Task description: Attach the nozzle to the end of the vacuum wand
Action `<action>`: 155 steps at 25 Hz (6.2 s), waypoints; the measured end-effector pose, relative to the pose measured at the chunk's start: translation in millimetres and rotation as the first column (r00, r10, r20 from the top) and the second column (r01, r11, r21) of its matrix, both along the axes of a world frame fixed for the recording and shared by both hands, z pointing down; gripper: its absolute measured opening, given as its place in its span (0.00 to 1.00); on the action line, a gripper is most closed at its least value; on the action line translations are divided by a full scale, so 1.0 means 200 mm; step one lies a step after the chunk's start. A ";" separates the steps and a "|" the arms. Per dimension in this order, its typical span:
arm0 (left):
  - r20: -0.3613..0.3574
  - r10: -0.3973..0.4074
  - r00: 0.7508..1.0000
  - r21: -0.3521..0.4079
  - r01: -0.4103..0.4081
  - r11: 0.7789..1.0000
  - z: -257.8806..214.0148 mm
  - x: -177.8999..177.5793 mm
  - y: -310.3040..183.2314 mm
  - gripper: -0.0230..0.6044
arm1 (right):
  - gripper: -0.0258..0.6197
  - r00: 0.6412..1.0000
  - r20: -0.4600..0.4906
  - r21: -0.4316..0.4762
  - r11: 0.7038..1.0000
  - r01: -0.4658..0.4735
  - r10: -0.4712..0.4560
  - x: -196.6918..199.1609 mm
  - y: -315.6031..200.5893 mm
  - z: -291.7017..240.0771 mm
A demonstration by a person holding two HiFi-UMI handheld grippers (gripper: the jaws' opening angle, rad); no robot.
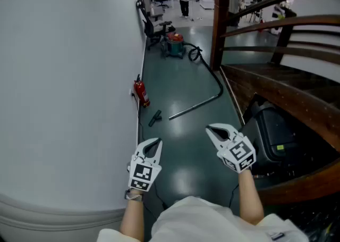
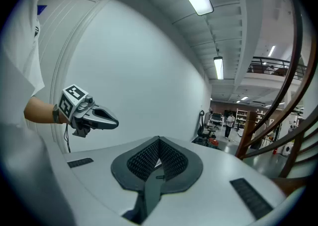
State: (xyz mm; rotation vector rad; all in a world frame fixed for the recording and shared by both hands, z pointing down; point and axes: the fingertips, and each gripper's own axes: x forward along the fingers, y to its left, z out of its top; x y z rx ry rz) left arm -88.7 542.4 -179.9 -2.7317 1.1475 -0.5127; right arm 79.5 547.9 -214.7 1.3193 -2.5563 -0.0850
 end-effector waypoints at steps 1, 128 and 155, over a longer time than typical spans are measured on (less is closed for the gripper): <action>0.000 0.000 1.000 0.000 0.000 1.000 0.00 0.00 0.00 0.03 | 0.08 1.000 0.005 0.002 1.000 -0.002 0.002 -0.01 0.00 -0.01; 0.119 -0.185 0.975 -0.176 0.204 0.963 0.53 0.32 -3.23 0.04 | 0.09 0.961 -0.031 -0.149 0.952 0.267 -0.274 0.36 -3.34 0.54; 0.128 -0.173 0.977 -0.297 0.204 0.933 1.76 -0.01 -3.80 0.03 | 0.08 0.969 -0.058 -0.255 0.942 0.220 -0.242 0.20 -3.88 1.78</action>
